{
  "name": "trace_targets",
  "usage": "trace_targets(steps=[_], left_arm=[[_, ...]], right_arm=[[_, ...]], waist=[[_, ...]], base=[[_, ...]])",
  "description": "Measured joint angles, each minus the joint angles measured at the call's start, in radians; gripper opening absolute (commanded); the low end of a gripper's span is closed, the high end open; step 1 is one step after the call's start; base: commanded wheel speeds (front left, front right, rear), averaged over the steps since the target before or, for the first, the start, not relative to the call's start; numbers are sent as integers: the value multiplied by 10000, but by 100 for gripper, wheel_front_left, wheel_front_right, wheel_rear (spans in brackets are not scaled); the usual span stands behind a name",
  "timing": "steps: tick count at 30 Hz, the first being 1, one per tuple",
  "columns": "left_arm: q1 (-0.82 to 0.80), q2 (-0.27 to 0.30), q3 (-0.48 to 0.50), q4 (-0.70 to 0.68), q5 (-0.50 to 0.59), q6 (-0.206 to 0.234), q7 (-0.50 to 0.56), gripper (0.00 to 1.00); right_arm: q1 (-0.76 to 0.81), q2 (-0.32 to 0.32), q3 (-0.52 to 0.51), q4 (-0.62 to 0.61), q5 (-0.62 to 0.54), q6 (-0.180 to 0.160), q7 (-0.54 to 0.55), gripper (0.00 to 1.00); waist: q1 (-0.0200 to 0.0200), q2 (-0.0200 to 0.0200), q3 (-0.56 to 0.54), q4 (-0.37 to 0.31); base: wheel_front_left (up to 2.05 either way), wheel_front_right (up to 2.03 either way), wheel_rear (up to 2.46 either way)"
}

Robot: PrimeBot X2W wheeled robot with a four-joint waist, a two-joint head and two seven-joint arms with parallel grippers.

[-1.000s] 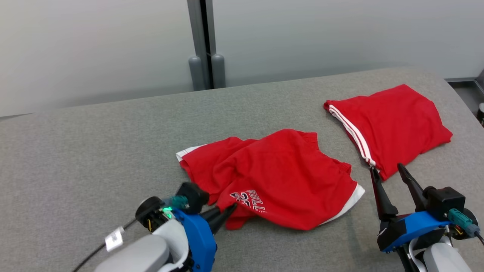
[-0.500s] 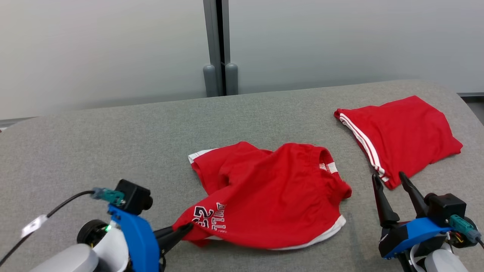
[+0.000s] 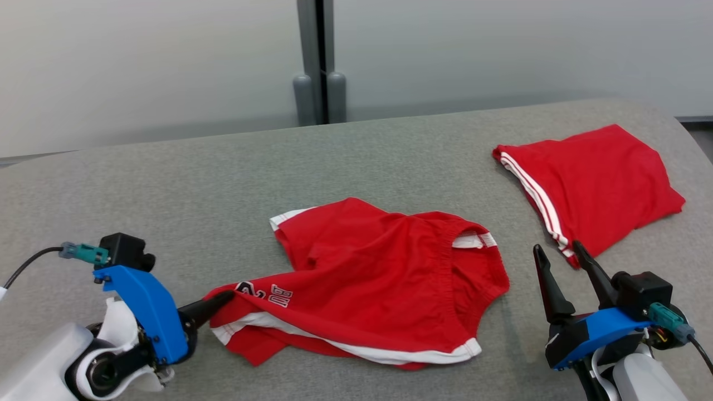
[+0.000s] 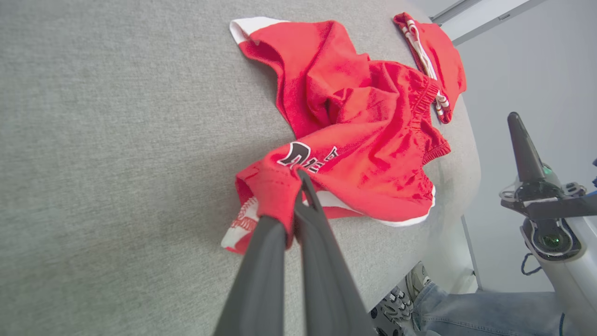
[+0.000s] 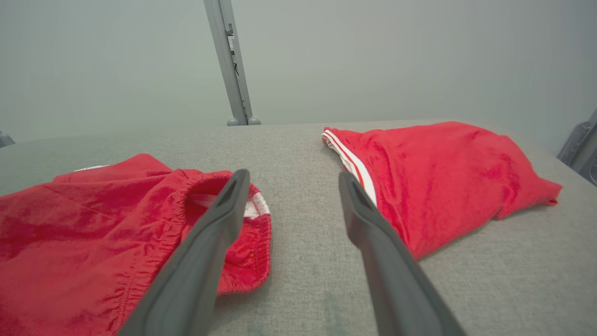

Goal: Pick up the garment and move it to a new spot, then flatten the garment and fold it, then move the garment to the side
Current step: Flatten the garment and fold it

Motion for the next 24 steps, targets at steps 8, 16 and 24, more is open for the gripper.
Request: trace_targets(steps=[8,16,24], left_arm=[[-731,-886,54,3490,-67,-316,98,0],[-960,-1532,-213,4667,640,-422,-754,100],[-1270,-936,-729,4502,2600,-456,-3041,100]], right_arm=[[-227,-77,173,230,165,0,-13,100],[-239,12,253,397,194,0,-25,100],[-167,-8,232,265,190,0,-29,100]], waist=[[1,0,236,-588],[0,1,59,-445],[-1,0,-207,88]], base=[[0,0,0],[0,0,0],[0,0,0]])
